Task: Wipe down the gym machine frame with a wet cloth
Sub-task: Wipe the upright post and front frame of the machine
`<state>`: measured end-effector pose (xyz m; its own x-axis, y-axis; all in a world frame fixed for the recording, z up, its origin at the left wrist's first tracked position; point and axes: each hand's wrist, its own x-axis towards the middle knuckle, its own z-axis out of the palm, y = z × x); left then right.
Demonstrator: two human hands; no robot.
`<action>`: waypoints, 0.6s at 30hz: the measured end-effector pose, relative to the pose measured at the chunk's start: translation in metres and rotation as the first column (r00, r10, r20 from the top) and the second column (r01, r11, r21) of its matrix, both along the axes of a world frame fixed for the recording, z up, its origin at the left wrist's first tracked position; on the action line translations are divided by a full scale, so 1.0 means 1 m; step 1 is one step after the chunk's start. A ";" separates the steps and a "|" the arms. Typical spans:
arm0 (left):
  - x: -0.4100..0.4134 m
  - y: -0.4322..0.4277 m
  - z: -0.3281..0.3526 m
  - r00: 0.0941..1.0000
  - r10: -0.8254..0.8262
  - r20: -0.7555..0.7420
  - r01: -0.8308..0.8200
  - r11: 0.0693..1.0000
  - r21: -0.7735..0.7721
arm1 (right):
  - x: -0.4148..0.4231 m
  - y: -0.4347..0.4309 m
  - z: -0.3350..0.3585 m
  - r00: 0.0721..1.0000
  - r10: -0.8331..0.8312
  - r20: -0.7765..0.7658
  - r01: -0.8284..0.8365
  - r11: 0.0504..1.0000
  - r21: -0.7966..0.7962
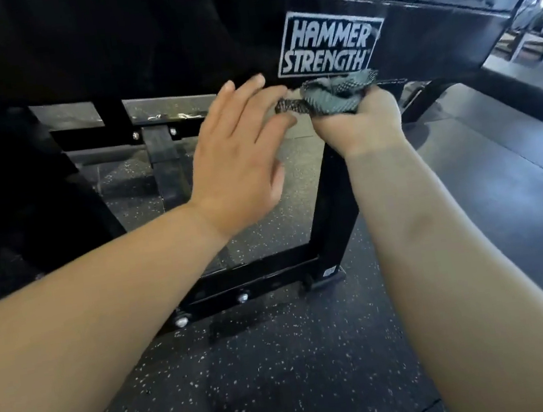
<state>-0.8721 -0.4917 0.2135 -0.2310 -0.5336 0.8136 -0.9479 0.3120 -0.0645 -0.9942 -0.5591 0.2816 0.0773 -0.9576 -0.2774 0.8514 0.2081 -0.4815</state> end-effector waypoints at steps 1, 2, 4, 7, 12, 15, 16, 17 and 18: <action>0.002 0.001 0.002 0.999 -0.023 -0.042 0.022 0.999 -0.024 | -0.002 0.003 0.001 0.999 0.035 -0.025 -0.036 0.999 -0.020; 0.005 0.002 0.004 0.997 -0.033 -0.072 0.029 0.998 -0.054 | -0.004 0.007 0.001 0.996 0.074 -0.049 -0.075 0.997 -0.022; 0.015 0.005 0.011 0.995 -0.032 -0.091 0.023 0.995 -0.097 | -0.002 0.015 0.001 0.995 0.087 -0.051 -0.089 0.995 -0.037; 0.030 0.013 0.021 0.998 -0.004 -0.055 -0.002 0.996 -0.094 | 0.018 0.021 0.004 1.000 -0.002 -0.023 0.001 0.998 -0.056; 0.067 0.035 0.031 0.993 0.108 0.047 -0.104 0.990 -0.091 | 0.078 0.060 0.003 0.949 0.131 -0.288 -0.148 0.988 -0.038; 0.089 0.046 0.039 0.992 0.109 0.069 -0.100 0.988 -0.121 | 0.095 0.068 -0.004 0.930 0.365 -0.034 -0.364 0.931 0.026; 0.094 0.049 0.043 0.992 0.100 0.074 -0.090 0.988 -0.127 | 0.091 0.065 -0.002 0.921 0.372 -0.114 -0.374 0.927 0.004; 0.097 0.052 0.048 0.993 0.091 0.074 -0.081 0.988 -0.128 | 0.083 0.062 0.001 0.936 0.325 -0.136 -0.321 0.946 0.050; 0.100 0.051 0.055 0.993 0.081 0.082 -0.069 0.989 -0.133 | 0.074 0.061 0.012 0.952 0.255 -0.171 -0.242 0.966 0.094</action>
<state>-0.7722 -0.4405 0.2686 -0.2668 -0.4430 0.8559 -0.9574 0.2238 -0.1827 -0.9202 -0.4977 0.2931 0.2526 -0.8917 -0.3757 0.6692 0.4414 -0.5977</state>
